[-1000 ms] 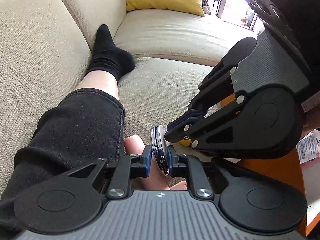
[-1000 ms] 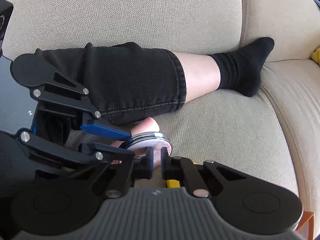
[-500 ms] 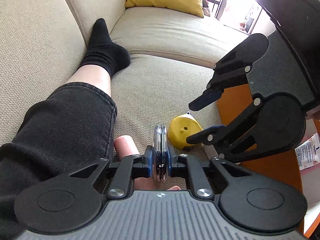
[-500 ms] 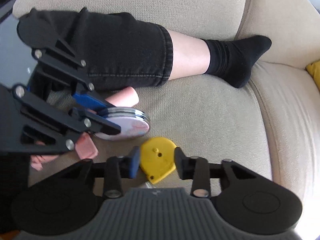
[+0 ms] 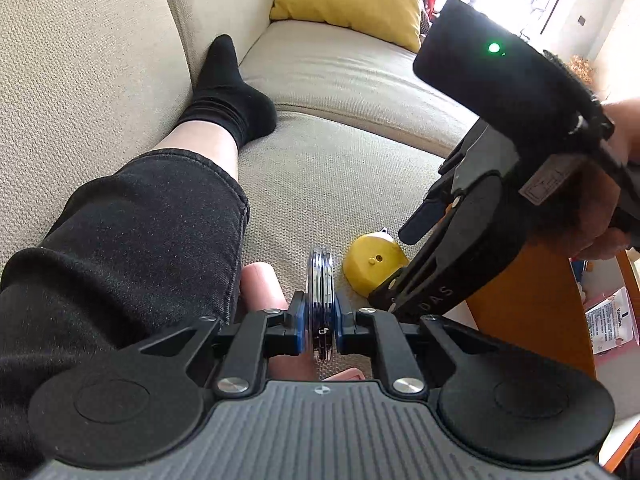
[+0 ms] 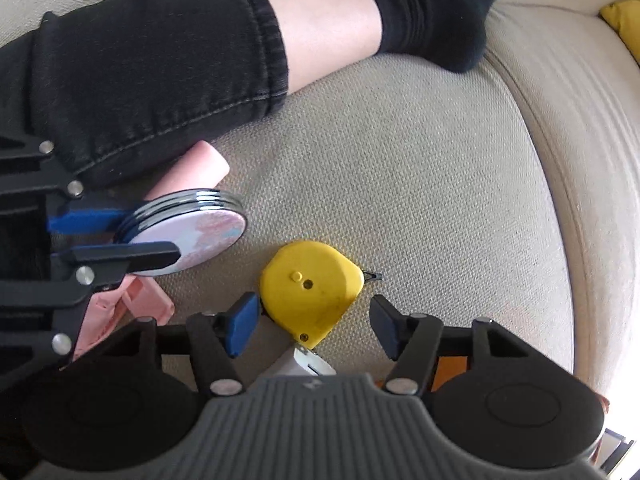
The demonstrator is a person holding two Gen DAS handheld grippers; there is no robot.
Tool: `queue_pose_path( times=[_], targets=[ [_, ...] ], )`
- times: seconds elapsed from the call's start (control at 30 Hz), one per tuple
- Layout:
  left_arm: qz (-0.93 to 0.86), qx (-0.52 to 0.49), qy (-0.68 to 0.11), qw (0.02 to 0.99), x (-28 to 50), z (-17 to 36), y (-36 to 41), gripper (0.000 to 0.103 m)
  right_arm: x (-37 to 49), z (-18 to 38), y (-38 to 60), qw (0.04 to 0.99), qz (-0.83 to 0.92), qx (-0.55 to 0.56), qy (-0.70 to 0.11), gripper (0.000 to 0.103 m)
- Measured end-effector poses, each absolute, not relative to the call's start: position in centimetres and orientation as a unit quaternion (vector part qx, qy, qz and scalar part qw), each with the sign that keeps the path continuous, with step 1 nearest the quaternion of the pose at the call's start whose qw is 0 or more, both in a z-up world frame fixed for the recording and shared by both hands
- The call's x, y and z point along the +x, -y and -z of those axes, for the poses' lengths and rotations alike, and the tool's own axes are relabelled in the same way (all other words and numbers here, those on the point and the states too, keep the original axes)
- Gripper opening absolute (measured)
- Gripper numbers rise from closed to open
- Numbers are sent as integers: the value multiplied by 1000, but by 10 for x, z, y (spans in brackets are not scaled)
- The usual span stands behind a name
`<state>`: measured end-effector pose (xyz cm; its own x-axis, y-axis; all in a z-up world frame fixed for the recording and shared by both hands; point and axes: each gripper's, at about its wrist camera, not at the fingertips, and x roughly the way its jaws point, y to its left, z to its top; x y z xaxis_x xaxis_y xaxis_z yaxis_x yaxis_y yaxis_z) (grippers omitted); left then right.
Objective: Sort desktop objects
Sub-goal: 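Grasp the yellow tape measure with the right tool while the left tool holds the mirror, then carry the mirror and tape measure over the orange box with both tools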
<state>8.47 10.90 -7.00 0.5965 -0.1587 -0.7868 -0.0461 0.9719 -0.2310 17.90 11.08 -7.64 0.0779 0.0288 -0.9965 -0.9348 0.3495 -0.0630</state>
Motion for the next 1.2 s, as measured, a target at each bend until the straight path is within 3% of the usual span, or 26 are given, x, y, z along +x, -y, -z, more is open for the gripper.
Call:
queue_pose_path(
  times=[0.17,0.2,0.5,0.83,1.2],
  targets=[
    [32,-121,-447,886,84,71,-110,15,184,85,-111,614,-385,-390,-568,61],
    [32,-120,-447,886,84,72,-110,15,182,84,-111,615,-387,-391,-565,54],
    [28,-123,-438,890,79,69,-110,15,169,69,-100,628,-415,-399,-523,54],
    [5,-143,-404,903,46,43,-112,15,143,11,-71,665,-454,-379,-457,54],
    [36,-131,-339,931,13,-28,-86,15,95,-70,-12,713,-476,-336,-391,54]
  ],
)
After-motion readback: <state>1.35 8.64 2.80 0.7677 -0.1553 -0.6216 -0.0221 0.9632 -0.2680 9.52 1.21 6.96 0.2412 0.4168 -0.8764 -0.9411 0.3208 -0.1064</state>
